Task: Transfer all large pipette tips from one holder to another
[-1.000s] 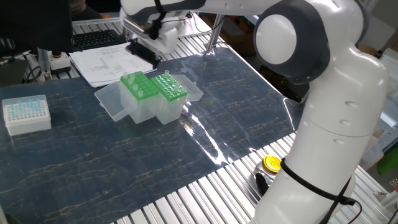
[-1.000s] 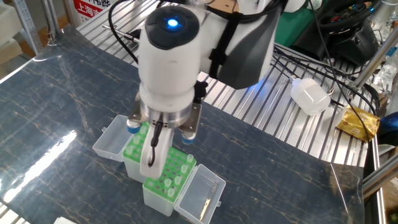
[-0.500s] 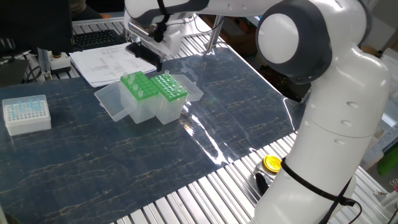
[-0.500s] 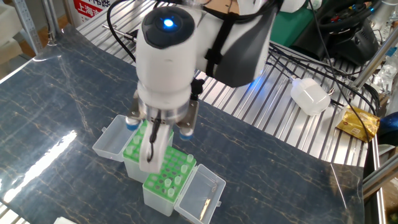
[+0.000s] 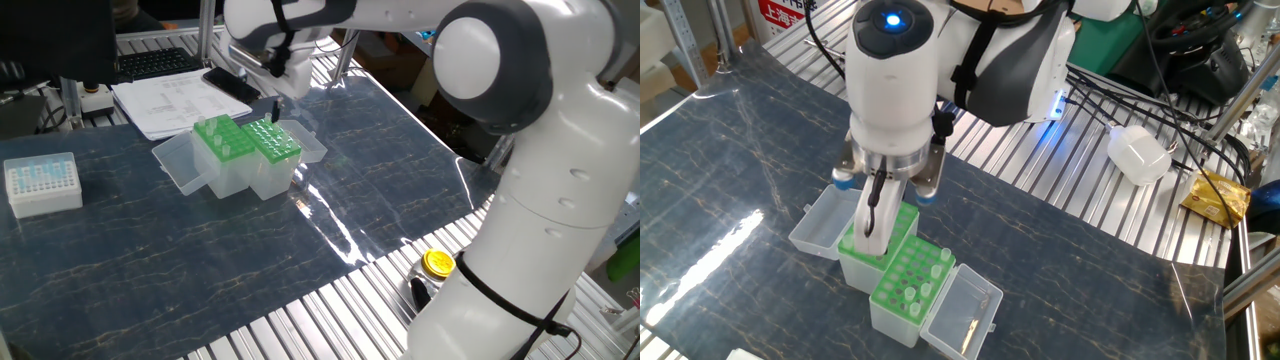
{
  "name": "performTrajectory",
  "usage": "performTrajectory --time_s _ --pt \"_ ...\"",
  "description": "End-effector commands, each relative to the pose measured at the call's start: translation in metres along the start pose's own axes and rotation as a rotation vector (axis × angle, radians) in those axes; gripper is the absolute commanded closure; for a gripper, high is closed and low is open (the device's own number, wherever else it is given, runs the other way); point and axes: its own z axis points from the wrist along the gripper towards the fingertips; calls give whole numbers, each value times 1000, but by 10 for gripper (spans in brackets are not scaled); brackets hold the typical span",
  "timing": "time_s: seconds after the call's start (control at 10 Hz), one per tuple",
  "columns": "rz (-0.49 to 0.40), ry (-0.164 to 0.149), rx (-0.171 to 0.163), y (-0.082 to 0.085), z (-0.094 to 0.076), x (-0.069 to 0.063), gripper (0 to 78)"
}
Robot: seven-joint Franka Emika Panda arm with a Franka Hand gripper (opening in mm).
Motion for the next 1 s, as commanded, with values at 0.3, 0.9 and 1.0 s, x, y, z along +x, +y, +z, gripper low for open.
performTrajectory --time_s 0.3,0.9,1.0 --pt "13 -13 0 -19 8 -10 1" --pt "42 -21 -7 -35 21 -9 1" --pt "38 -22 -11 -39 24 -11 1"
